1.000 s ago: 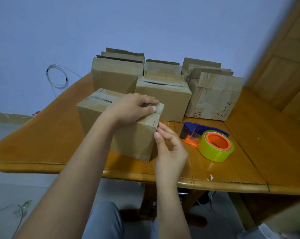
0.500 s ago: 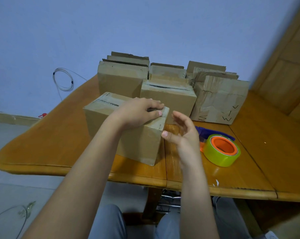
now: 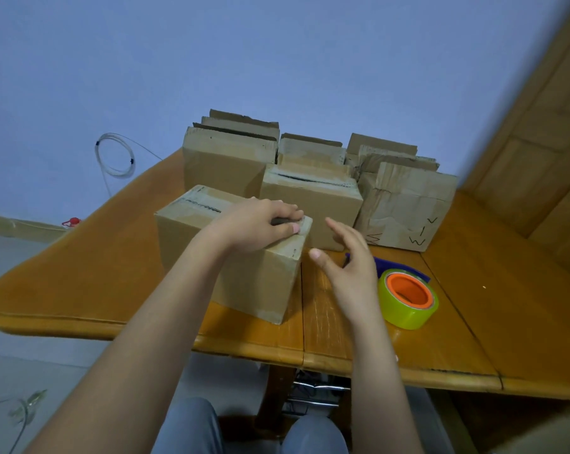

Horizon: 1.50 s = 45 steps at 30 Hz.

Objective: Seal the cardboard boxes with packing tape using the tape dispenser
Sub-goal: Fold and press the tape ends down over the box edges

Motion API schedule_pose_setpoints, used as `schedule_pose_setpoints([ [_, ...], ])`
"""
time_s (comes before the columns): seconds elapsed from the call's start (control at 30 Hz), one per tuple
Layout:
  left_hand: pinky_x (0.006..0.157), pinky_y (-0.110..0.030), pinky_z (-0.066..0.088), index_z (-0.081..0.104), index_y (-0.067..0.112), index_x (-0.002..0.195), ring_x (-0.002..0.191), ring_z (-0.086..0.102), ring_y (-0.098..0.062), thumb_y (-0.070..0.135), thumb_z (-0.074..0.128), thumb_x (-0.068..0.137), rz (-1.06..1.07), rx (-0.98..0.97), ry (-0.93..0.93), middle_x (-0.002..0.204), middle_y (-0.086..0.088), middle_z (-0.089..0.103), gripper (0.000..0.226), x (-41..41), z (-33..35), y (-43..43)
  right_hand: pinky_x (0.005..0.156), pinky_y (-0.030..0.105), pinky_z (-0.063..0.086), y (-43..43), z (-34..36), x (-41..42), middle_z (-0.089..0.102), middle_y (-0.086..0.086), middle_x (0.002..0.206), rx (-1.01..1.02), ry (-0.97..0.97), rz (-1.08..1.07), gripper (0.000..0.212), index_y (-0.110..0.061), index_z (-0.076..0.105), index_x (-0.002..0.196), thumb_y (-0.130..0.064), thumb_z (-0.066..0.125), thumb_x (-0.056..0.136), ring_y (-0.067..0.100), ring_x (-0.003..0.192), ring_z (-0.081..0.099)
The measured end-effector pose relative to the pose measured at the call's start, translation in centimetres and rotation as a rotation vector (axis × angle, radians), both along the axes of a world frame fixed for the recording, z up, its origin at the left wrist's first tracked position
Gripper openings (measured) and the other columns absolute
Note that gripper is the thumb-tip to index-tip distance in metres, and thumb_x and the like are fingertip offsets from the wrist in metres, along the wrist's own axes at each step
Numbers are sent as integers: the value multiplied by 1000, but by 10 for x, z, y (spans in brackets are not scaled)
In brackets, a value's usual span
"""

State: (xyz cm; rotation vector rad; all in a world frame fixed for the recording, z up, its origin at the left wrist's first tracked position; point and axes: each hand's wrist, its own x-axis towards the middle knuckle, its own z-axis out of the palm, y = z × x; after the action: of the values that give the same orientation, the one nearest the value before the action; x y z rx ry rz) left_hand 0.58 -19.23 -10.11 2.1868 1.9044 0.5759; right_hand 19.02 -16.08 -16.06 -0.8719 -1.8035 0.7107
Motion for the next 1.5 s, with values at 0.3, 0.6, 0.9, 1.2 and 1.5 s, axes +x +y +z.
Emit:
schedule_pose_setpoints([
  [0.3,104,-36,45,70,18,118,114,60,-8,33,68,88,-213,-63,-297,120,5,68,33,-8,6,-7,110,22,28,-6,10,-21,45,-15,140,-14,-26,151,33,-33,53,129,-34,51,96,-1,132,36],
  [0.6,107,-31,35,71,18,115,130,44,-11,33,63,91,92,366,-163,138,4,54,29,-12,3,-41,101,21,33,-46,10,-18,45,-16,140,47,-245,-93,40,-26,54,134,-38,37,100,5,127,40],
  [0.9,117,-34,9,31,20,151,148,5,-14,50,53,93,2,-85,-190,160,1,17,68,18,-1,-42,85,28,40,-72,5,-2,51,-7,112,246,-296,-285,47,-24,66,113,-53,37,90,14,104,44],
  [1.2,117,-30,5,34,26,148,147,5,-6,49,58,90,-118,-158,-192,159,10,19,67,13,0,-30,100,14,24,-54,10,8,45,-21,129,17,-209,-2,47,-28,62,121,-53,41,88,-3,126,31],
  [1.5,118,-50,1,43,33,142,143,20,-11,74,47,73,-90,-150,28,152,13,32,81,9,11,-25,97,17,35,15,28,74,54,-6,125,-11,-285,-239,40,-18,58,127,-4,56,90,10,120,47],
])
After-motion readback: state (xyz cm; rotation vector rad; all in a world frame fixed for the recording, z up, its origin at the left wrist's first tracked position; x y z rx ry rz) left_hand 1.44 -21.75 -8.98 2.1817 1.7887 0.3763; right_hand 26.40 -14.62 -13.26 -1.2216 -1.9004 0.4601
